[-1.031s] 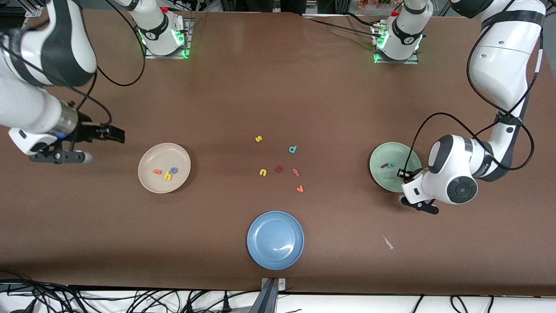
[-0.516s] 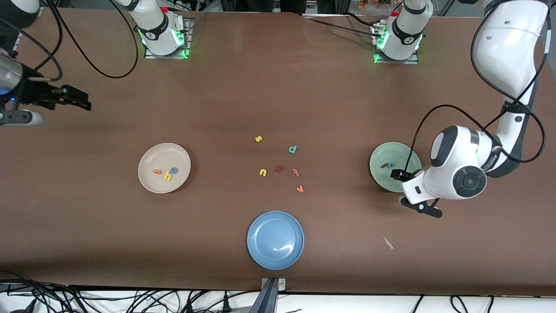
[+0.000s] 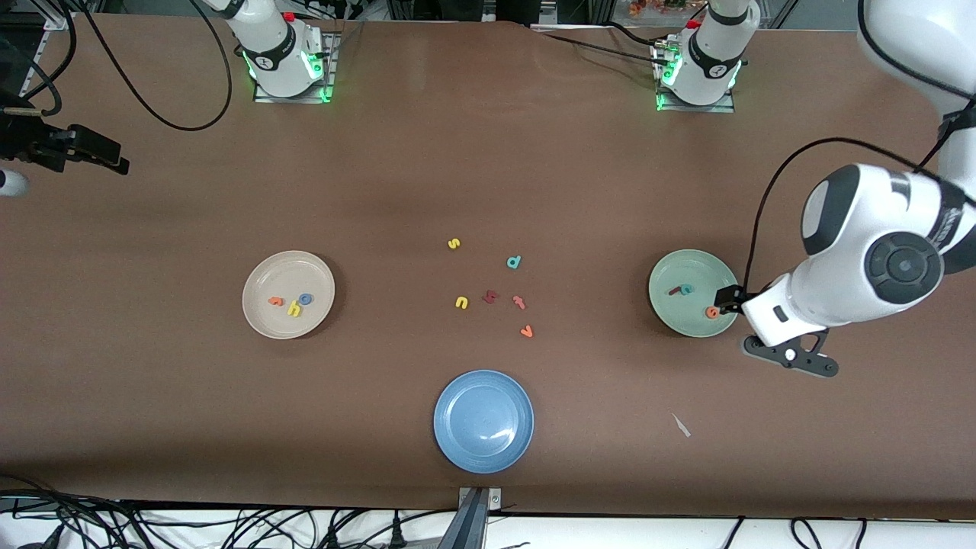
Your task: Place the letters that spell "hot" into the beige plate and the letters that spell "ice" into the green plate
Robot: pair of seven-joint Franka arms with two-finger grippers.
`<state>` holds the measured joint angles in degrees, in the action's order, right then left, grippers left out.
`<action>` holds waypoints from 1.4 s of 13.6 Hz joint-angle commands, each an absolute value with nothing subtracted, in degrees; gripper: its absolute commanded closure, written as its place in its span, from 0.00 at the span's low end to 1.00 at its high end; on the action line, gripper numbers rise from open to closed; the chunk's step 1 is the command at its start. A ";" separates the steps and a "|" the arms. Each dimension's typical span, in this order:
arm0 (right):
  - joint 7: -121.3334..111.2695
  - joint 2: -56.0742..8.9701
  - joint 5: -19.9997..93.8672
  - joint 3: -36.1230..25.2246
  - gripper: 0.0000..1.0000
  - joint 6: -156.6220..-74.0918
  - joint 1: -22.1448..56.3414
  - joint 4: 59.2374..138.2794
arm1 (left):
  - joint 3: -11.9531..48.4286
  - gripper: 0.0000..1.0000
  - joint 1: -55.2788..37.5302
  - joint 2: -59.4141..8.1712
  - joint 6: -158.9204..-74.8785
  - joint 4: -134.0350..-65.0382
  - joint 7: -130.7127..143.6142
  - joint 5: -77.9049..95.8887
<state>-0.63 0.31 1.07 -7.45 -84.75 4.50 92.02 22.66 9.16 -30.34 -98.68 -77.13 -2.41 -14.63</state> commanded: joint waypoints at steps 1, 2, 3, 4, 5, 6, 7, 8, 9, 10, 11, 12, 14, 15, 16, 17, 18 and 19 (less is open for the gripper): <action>-1.23 2.28 0.35 -6.59 0.00 -83.67 3.78 92.37 | 22.68 0.00 9.32 -28.83 -93.62 -73.41 -2.11 -15.29; -1.23 2.37 0.35 -6.59 0.00 -83.58 4.21 92.46 | 22.68 0.00 9.32 -28.83 -92.73 -72.26 -2.11 -15.21; -1.14 2.46 0.35 -6.59 0.00 -83.41 4.39 92.46 | 22.85 0.00 9.23 -28.74 -92.55 -72.07 -2.11 -15.12; -1.14 2.46 0.35 -6.59 0.00 -82.80 4.48 92.46 | 23.03 0.00 9.40 -28.48 -92.55 -71.90 -2.11 -14.94; -1.14 2.37 0.35 -6.59 0.00 -82.71 4.48 92.37 | 22.94 0.00 9.49 -27.52 -92.55 -70.94 -2.02 -13.81; -1.23 2.29 0.35 -6.59 0.00 -82.79 4.48 92.29 | 22.77 0.00 9.93 -26.90 -91.77 -70.06 -1.93 -12.32; -1.14 2.11 0.44 -6.59 0.00 -83.14 4.48 92.29 | 22.33 0.00 10.02 -25.42 -90.97 -69.70 -2.02 -10.22; -1.14 2.02 0.44 -6.59 0.00 -83.23 4.48 92.29 | 21.80 0.00 10.11 -23.49 -90.53 -69.78 -2.11 -8.46; -1.06 1.85 0.44 -6.59 0.00 -83.49 4.48 92.20 | 19.10 0.00 9.32 -19.90 -89.31 -70.92 -2.20 -7.05; -1.05 1.76 0.44 -6.59 0.00 -84.02 4.48 92.20 | 15.68 0.00 8.53 -17.08 -88.51 -73.02 -2.28 -4.77; -1.05 1.67 0.35 -6.59 0.00 -85.07 4.48 92.20 | 13.47 0.00 7.31 -11.57 -88.85 -78.08 -2.37 -3.01; -1.05 1.67 0.44 -6.59 0.00 -85.43 4.48 92.20 | 11.45 0.00 6.16 -7.60 -89.29 -81.35 -2.46 -2.12; -1.05 1.50 0.35 -6.59 0.00 -87.00 4.48 92.29 | 5.13 0.00 2.48 -2.22 -88.25 -85.06 -2.46 1.12; -1.05 1.49 0.35 -6.59 0.00 -87.36 4.48 92.29 | 2.84 0.00 1.50 0.06 -87.37 -87.17 -2.55 3.06; -1.05 1.49 0.35 -6.59 0.00 -87.36 4.48 92.29 | 2.20 0.00 1.49 0.87 -87.19 -88.41 -2.72 3.34; -1.05 1.49 0.35 -6.59 0.00 -87.36 4.57 92.29 | 2.20 0.00 1.41 1.40 -87.19 -88.85 -3.59 3.34; -1.05 1.41 0.35 -6.68 0.00 -87.36 4.57 92.29 | 2.20 0.00 1.15 1.32 -87.54 -88.86 -4.13 3.34; -1.05 1.15 0.35 -6.59 0.00 -87.28 4.57 92.20 | 2.11 0.00 0.10 1.41 -87.45 -88.86 -3.52 3.25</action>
<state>-0.64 1.13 1.06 -6.94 -87.02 4.65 92.13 2.98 2.10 0.38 -86.43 -86.83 -2.91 1.90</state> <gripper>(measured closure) 0.000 0.000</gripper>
